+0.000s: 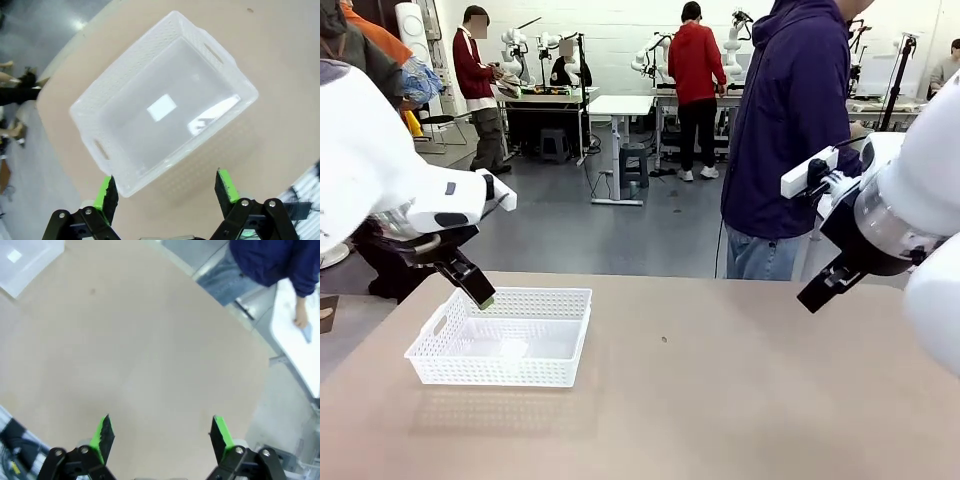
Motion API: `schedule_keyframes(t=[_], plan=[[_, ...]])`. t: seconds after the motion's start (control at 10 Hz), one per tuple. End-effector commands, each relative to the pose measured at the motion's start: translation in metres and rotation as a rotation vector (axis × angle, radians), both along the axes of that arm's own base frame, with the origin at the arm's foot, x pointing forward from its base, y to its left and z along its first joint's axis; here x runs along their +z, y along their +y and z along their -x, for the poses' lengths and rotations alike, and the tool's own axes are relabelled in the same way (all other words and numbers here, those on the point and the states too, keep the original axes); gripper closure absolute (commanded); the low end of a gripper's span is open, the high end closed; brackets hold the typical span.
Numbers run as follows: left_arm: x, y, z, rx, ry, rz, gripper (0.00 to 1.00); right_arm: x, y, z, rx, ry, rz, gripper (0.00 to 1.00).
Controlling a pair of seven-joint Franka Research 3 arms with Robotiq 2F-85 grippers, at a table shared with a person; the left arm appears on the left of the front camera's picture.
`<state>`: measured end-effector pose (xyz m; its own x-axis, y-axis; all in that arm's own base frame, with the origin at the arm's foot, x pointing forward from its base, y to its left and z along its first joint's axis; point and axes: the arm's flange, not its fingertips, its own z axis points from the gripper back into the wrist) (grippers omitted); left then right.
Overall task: Clean and organize the cups into the basket.
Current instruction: Pick up the Organizing basket and move it to the center of the table, then pick up the Reusable plastic cup from the right side of the table and place it inside the Organizing basket.
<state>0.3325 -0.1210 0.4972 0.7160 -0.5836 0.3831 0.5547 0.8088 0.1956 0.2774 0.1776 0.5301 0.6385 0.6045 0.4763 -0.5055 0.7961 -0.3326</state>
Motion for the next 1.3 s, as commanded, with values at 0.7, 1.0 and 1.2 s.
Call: schedule_keyframes(t=[0.7,1.0,1.2], plan=[[0.009,0.239,-0.064,0.396,0.445,1.206,0.00,-0.028,-0.264,-0.004,-0.075,0.250,-1.498,0.00],[-0.016,0.301,-0.063,0.521,0.447,1.303,0.00,-0.048,-0.322,0.014,-0.190,0.372,-1.507,0.00],[-0.014,0.334,-0.055,0.584,0.403,1.330,0.00,-0.055,-0.348,0.026,-0.259,0.466,-1.380,0.00]])
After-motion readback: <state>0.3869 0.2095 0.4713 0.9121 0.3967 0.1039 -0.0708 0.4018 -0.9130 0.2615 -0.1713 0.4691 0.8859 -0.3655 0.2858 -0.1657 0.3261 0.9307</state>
